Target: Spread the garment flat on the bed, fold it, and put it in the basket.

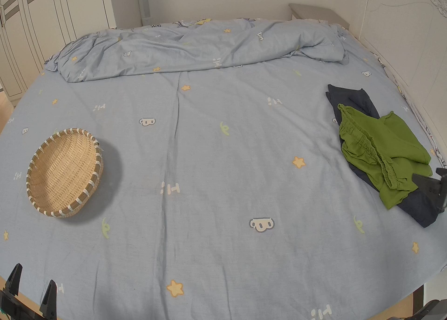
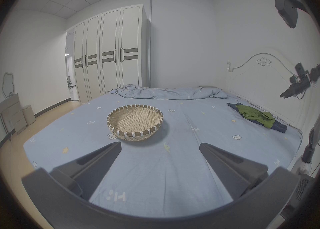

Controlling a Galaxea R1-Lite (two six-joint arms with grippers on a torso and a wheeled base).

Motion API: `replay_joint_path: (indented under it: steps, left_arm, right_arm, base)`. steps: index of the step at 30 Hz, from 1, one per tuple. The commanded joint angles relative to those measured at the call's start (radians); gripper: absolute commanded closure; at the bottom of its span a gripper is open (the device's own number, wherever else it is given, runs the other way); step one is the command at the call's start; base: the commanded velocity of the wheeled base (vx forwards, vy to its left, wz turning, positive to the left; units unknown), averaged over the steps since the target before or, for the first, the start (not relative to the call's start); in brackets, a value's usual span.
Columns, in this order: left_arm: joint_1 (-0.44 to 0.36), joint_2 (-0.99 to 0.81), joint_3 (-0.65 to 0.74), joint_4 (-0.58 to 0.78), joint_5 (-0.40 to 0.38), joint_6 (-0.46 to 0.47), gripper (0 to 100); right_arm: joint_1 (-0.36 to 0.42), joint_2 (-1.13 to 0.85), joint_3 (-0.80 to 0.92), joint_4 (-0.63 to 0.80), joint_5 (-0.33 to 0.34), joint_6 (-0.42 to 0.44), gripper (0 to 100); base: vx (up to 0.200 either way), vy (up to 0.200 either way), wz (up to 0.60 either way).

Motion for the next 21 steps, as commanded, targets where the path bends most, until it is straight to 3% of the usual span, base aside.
replay_joint_path:
  steps: [1,12,21]
  left_arm:
    - [0.001,-0.015,0.016,0.0,0.0,0.0,0]
    - [0.001,-0.015,0.016,0.0,0.0,0.0,0]
    - [0.001,-0.015,0.016,0.0,0.0,0.0,0]
  right_arm:
    - [-0.002,0.648,-0.311,-0.099,-0.033,-0.067,0]
    - [0.005,0.907,-0.563,-0.127,-0.037,-0.067,0]
    - [0.004,0.979,-0.676,-0.126,-0.054,-0.068,0]
  base:
    - [0.0,0.0,0.0]
    - [0.0,0.0,0.0]
    - [0.0,0.0,0.0]
